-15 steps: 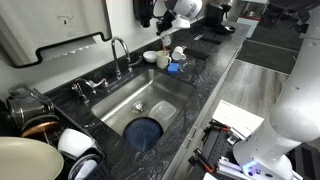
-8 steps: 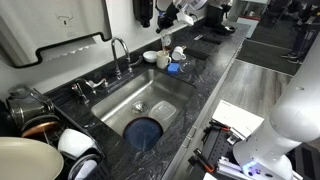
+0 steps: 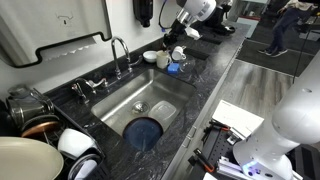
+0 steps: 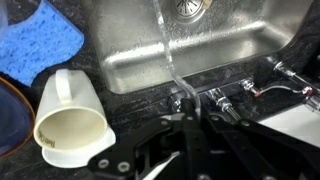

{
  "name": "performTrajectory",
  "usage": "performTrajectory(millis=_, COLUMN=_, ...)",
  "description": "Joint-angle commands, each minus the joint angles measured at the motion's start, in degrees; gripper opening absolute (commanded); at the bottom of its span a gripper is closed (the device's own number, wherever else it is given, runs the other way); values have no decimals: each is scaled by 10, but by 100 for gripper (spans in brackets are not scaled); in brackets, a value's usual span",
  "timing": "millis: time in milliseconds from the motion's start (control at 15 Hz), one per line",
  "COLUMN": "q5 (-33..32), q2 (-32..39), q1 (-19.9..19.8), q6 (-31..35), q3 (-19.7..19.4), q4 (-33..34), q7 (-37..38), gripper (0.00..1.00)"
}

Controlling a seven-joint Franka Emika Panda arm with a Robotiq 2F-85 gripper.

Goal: Remove the clear fork from the mug and put it in the sink.

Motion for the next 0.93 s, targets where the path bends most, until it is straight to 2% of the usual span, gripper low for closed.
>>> performTrajectory(millis=0, q5=-2, q2=-38, q1=37, q6=48, q3=-12, q4=-90, q7=-25, gripper=1)
performTrajectory(millis=267, q5=-9, q2=-35, q1=72, q6=110, q3=-5, q4=-142, q7=-23, gripper=1)
performTrajectory(millis=533, q5=-13, q2=-23, q1=104, q6=219, q3=5, q4=-187, q7=-29, gripper=1)
performTrajectory(millis=867, q5=-98, q2=19, q1=130, q6=313, q3=4, q4=-217, q7=28, gripper=1)
